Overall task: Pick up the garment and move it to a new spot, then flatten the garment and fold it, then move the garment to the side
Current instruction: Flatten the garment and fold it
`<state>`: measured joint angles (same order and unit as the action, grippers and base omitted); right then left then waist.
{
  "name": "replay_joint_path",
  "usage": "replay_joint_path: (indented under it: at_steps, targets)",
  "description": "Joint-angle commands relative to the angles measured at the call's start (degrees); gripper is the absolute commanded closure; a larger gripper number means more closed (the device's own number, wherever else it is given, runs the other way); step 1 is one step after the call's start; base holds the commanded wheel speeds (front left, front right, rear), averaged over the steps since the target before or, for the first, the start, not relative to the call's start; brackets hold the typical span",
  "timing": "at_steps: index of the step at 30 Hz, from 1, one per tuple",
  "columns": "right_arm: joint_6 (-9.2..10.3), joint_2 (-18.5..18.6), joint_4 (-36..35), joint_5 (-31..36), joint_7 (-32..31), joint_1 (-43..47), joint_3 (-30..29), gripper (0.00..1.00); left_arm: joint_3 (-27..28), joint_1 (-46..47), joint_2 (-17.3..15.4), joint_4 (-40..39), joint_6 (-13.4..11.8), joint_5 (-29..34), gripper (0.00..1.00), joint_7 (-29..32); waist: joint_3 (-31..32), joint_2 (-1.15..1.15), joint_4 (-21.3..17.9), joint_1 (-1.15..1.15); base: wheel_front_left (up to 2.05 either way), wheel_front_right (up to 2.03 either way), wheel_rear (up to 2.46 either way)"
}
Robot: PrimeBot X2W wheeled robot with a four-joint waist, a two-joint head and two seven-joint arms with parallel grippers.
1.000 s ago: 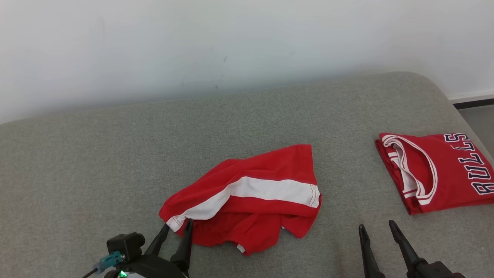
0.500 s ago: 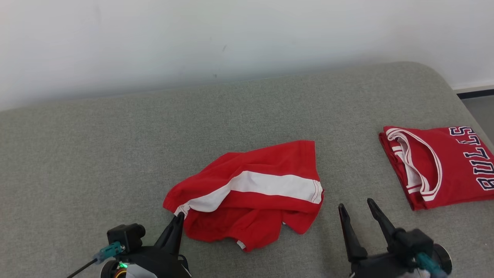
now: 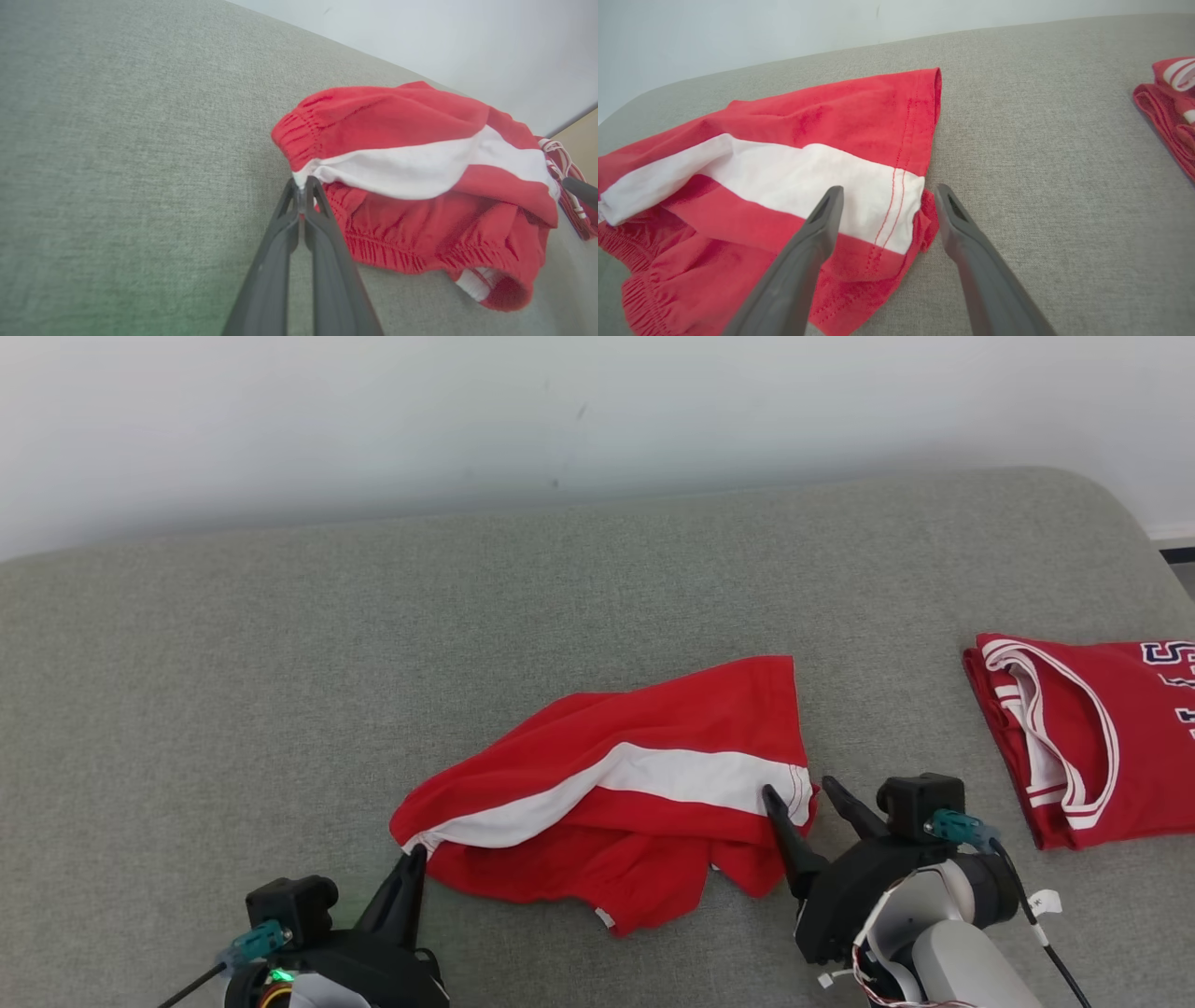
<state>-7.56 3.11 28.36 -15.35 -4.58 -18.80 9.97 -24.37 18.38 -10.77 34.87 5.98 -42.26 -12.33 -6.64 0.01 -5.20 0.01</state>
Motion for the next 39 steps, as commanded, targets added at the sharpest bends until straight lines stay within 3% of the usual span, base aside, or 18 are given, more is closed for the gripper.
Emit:
replay_joint_path:
  at_steps: [1,13,23,33,39]
  targets:
    - [0.14,0.2,0.4,-0.7,0.1,-0.7,0.5,0.0,0.2,0.7,-0.4,0.2,-0.4,0.6,1.0,-0.3,-0.3,-0.01,0.3,-0.01,0.0,0.0,0.0]
    - [0.14,0.1,6.2,-2.4,1.0,-3.5,2.6,0.0,0.4,0.8,-1.1,-0.1,-1.2,0.4,1.0,-0.8,-1.2,-0.01,0.3,-0.01,0.0,0.0,0.0]
    - [0.14,0.0,6.8,-3.9,3.1,-4.6,7.4,0.0,0.0,1.0,-1.3,-0.2,-1.1,0.0,1.0,-0.7,-1.6,-0.01,0.1,-0.01,0.0,0.0,0.0]
    - [0.14,-0.2,2.3,-3.5,3.9,-1.7,7.6,0.0,-0.4,0.4,-1.1,-0.2,-1.3,-0.4,1.0,-0.8,-0.9,-0.01,-0.2,-0.01,0.0,0.0,0.0]
    - [0.14,-0.1,0.6,0.2,1.7,1.4,2.8,0.0,-0.7,-0.1,-1.2,-0.3,-1.3,-0.4,1.0,-0.8,-0.4,-0.01,-0.3,-0.01,0.0,0.0,0.0]
